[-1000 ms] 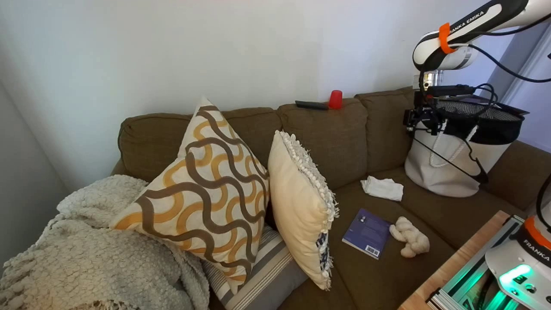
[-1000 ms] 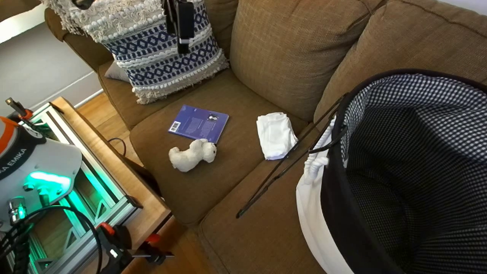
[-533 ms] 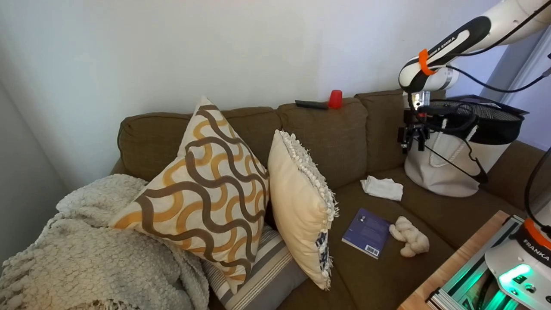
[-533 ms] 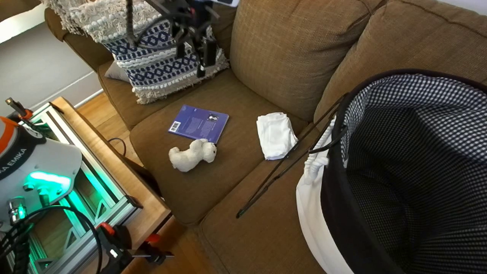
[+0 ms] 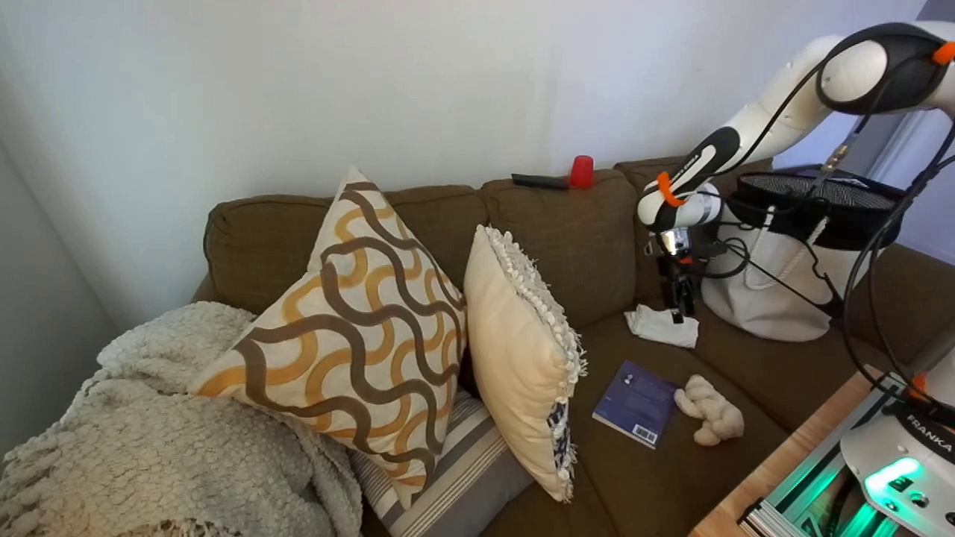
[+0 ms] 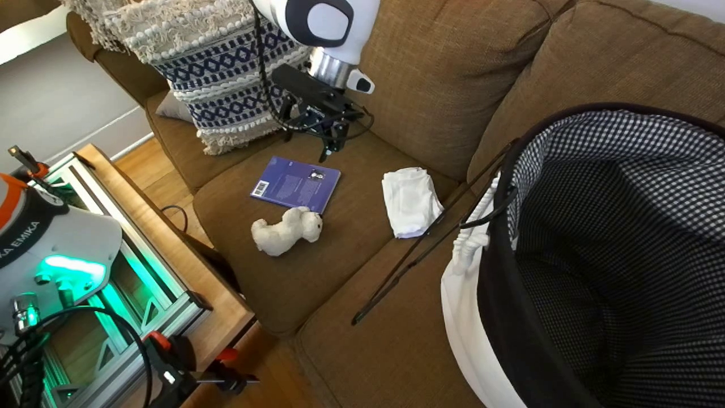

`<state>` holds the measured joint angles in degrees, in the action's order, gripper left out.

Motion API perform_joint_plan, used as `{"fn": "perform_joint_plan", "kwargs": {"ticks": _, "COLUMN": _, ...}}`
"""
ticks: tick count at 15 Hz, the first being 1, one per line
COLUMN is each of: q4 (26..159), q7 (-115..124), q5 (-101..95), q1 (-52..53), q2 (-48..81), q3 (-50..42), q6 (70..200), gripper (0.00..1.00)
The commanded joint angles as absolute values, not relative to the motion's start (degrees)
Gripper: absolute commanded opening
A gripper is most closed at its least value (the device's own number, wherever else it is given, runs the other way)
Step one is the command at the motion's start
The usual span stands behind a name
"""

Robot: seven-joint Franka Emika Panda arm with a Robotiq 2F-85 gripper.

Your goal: Put the book on the back of the sofa

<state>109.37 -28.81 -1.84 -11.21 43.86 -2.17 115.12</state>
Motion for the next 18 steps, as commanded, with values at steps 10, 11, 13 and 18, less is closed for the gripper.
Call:
{"fn": "perform_joint_plan", "kwargs": {"ticks": 10, "q4": 107.68, "q7": -33.17, "q5": 3.62, "q1": -16.65, "q2": 51.45, "q3": 3.83, "q6": 132.16, "gripper": 1.0}}
{"fn": "perform_joint_plan", "kwargs": {"ticks": 11, "q4": 109.29, "q7": -33.79, "q5": 3.73, "q1": -17.2, "q2": 51.28, "q3": 4.14, "q6": 136.49, "gripper": 1.0}}
{"fn": "perform_joint_plan", "kwargs": {"ticks": 13, "q4": 112.84, "q7": -35.82, "q5": 3.68, "q1": -19.32, "q2": 50.98, "q3": 4.74, "q6": 144.88, "gripper": 1.0}}
{"fn": "perform_joint_plan", "kwargs": {"ticks": 18, "q4": 113.17, "q7": -35.01, "q5": 1.96, "q1": -19.38, "q2": 51.64, "q3": 3.98, "q6": 146.44, "gripper": 1.0}}
